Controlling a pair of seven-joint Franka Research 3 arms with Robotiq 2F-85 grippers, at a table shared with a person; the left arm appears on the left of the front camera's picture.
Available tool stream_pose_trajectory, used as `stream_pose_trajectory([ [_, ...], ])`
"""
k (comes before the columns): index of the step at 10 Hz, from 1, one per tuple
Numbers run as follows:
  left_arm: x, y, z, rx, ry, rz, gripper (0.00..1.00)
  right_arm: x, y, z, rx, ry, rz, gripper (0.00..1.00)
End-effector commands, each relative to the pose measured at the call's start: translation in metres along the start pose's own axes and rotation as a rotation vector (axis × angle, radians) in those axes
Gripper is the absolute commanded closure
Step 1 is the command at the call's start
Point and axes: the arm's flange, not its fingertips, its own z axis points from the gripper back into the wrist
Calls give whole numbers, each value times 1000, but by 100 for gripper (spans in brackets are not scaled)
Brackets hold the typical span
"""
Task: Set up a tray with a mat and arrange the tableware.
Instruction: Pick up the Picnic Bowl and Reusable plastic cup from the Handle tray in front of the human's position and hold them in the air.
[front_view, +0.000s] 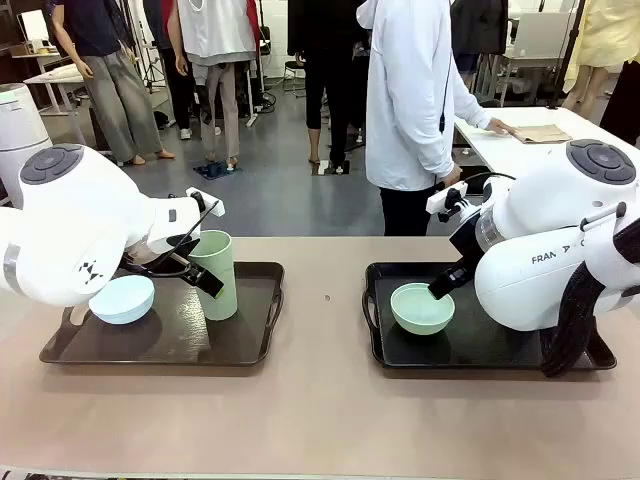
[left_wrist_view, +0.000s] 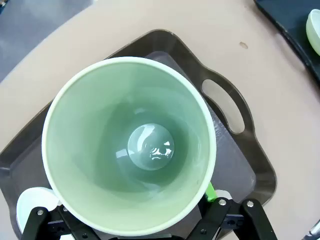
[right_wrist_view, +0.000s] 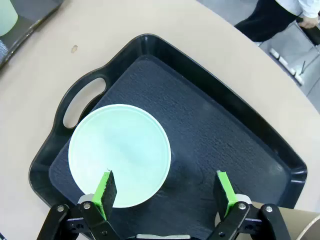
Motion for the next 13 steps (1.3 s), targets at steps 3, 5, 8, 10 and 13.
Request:
stream_pose_trajectory([
  [3,0,0,0,0,0,0,0,0,0,0,0,0,0,0],
  [5,0,0,0,0,0,0,0,0,0,0,0,0,0,0],
  [8,0,0,0,0,0,0,0,0,0,0,0,0,0,0],
  [10,0,-1,0,0,0,-3,0,0,0,0,0,0,0,0],
  [13,-48,1,85,-32,109,6,0,-15,54,127,-8,134,-44,0],
])
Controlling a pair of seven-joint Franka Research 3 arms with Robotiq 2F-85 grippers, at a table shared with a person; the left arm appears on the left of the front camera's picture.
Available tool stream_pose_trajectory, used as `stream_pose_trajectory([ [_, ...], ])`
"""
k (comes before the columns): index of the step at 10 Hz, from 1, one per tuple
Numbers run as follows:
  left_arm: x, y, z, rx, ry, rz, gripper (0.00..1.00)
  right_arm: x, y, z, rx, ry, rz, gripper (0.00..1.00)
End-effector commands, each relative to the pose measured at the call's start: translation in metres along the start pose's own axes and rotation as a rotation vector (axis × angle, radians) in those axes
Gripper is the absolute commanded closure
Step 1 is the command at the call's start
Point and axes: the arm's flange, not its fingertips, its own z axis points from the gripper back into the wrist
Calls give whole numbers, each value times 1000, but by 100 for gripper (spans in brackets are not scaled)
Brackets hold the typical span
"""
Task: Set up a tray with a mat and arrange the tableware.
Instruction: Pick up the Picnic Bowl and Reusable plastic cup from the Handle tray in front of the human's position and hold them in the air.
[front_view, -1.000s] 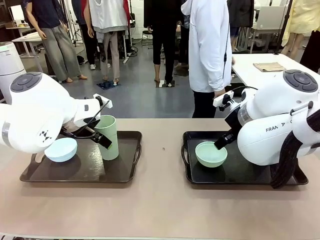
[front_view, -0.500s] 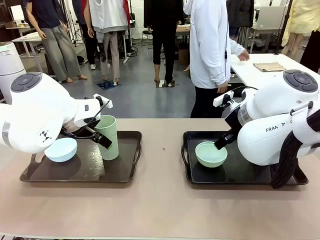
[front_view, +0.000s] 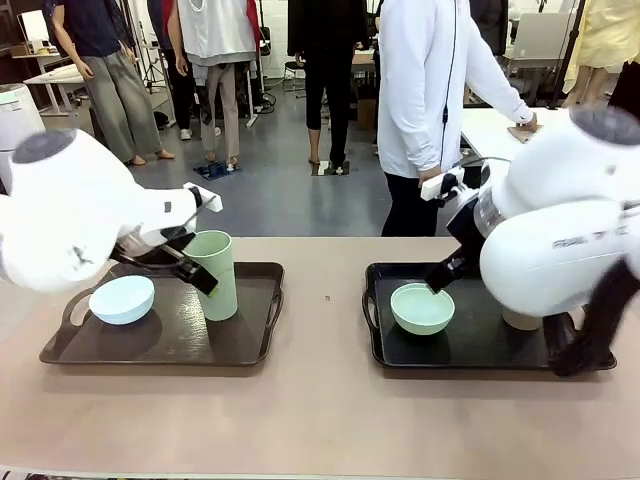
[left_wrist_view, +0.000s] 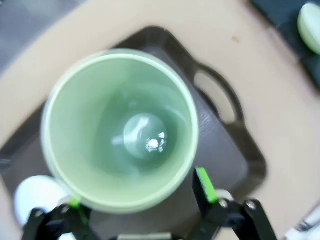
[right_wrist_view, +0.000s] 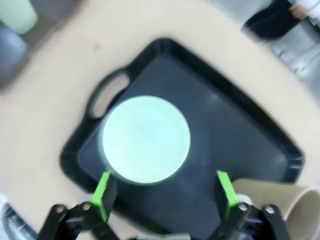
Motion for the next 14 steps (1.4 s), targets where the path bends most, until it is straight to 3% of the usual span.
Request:
stream_pose_trajectory([
  [1,-74,4,83,-50,126,67,0,-55,35,104,-35,173,-125,0],
  [2,-91,9,82,-54,230,130,0,-86,25,120,-95,268,-190,0],
  [3,-109,8,58,-149,405,161,0,-127,8,114,-68,427,-286,0],
  [4,-121,4,32,-290,520,160,0,-158,-1,92,19,540,-303,0],
  [5,-109,3,31,-256,309,109,0,-46,12,95,-102,254,-205,0],
  [6,-66,20,61,-153,404,140,0,-46,12,95,-102,254,-205,0],
  [10,-68,20,56,-192,417,129,0,-49,13,105,-106,266,-207,0],
  [11,-66,33,72,-488,269,220,0,-56,-8,111,83,216,-307,0],
  [14,-74,81,92,-874,-39,338,0,-113,-97,155,661,-137,-614,0],
])
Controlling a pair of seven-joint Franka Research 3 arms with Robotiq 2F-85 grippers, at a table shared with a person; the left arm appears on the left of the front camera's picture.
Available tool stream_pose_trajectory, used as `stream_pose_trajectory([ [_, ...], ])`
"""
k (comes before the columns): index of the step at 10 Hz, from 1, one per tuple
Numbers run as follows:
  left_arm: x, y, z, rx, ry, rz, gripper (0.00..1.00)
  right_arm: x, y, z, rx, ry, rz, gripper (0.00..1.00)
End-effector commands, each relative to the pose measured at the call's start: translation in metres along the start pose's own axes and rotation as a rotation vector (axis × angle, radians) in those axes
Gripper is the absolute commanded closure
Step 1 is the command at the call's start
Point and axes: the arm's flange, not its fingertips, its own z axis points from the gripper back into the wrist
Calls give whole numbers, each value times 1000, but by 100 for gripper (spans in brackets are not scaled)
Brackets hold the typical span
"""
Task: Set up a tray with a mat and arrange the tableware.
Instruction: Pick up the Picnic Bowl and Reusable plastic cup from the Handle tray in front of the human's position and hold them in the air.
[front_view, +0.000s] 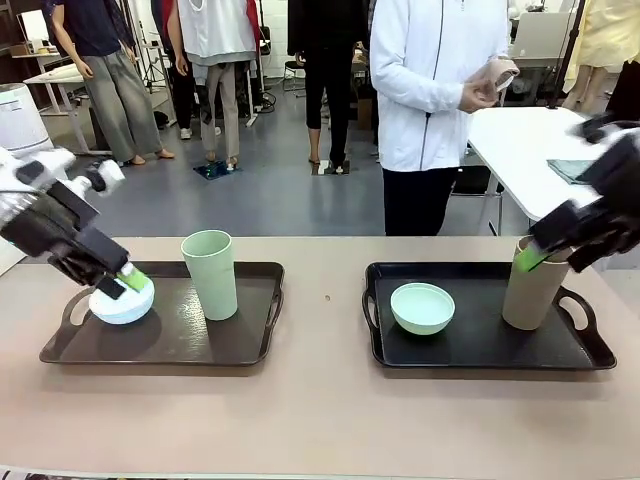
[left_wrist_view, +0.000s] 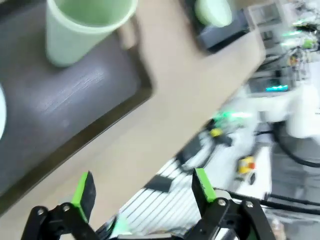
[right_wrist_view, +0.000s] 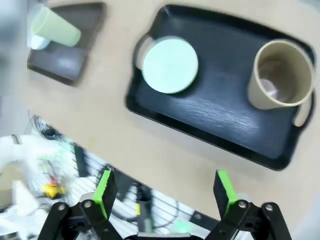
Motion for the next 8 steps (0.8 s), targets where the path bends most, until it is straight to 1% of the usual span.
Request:
stream_pose_trajectory([
  [1,6,24,-5,-331,-97,-1,0,-32,-57,21,516,-194,-222,0],
  [2,3,38,-12,-459,-145,-5,0,-48,-84,18,687,-243,-344,0],
  [3,2,49,-35,-556,-166,36,0,-66,-105,2,800,-226,-550,0],
  [4,2,58,-54,-657,-193,51,0,-78,-109,-10,855,-214,-612,0],
  [5,2,60,-66,-692,-183,78,0,-85,-100,-24,843,-154,-636,0],
  [6,1,60,-67,-659,-159,72,0,-87,-85,-35,842,-80,-615,0],
  [7,-5,50,-50,-657,-221,54,0,-82,-67,-44,807,18,-566,0],
  [8,-5,50,-50,-657,-221,54,0,-49,-135,19,812,-127,-535,0],
])
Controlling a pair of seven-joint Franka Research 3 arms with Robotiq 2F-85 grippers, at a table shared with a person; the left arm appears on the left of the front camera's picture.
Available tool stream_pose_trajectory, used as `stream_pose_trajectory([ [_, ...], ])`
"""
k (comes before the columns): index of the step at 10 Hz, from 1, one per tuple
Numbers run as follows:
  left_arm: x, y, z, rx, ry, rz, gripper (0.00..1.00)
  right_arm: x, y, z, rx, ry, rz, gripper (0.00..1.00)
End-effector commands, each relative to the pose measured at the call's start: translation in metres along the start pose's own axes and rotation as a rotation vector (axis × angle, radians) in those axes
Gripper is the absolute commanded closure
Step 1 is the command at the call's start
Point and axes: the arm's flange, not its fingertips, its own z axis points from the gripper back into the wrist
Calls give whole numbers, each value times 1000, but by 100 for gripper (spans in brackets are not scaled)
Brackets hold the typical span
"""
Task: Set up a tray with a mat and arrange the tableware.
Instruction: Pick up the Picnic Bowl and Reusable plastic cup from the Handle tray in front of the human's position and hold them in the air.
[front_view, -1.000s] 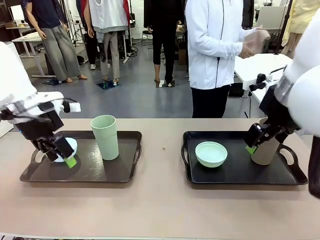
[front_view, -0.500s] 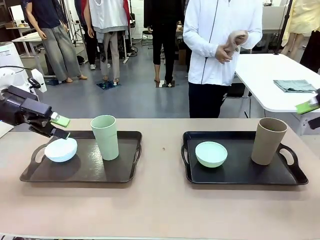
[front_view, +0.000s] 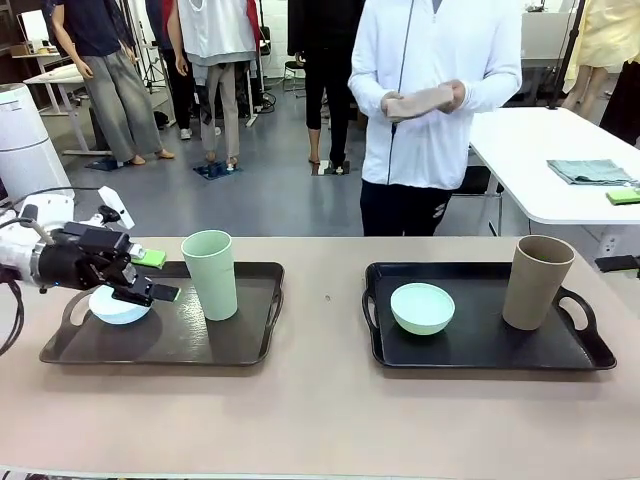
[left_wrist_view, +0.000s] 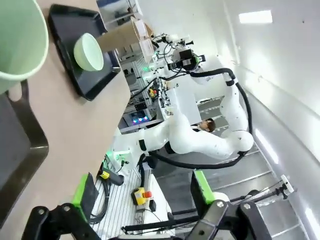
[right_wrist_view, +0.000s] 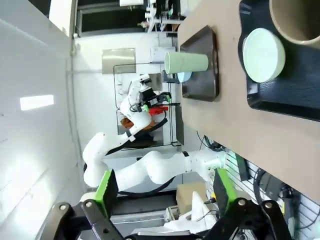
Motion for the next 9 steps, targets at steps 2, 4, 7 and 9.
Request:
stream_pose_trajectory([
  [2,3,-20,8,17,-22,-31,0,-9,9,24,-23,-59,75,0],
  [4,3,-20,8,17,-22,-31,0,-9,9,24,-23,-59,75,0],
  [7,3,-20,8,17,-22,-31,0,-9,9,24,-23,-59,75,0],
  [9,3,-20,8,17,-22,-31,0,-9,9,24,-23,-59,75,0],
])
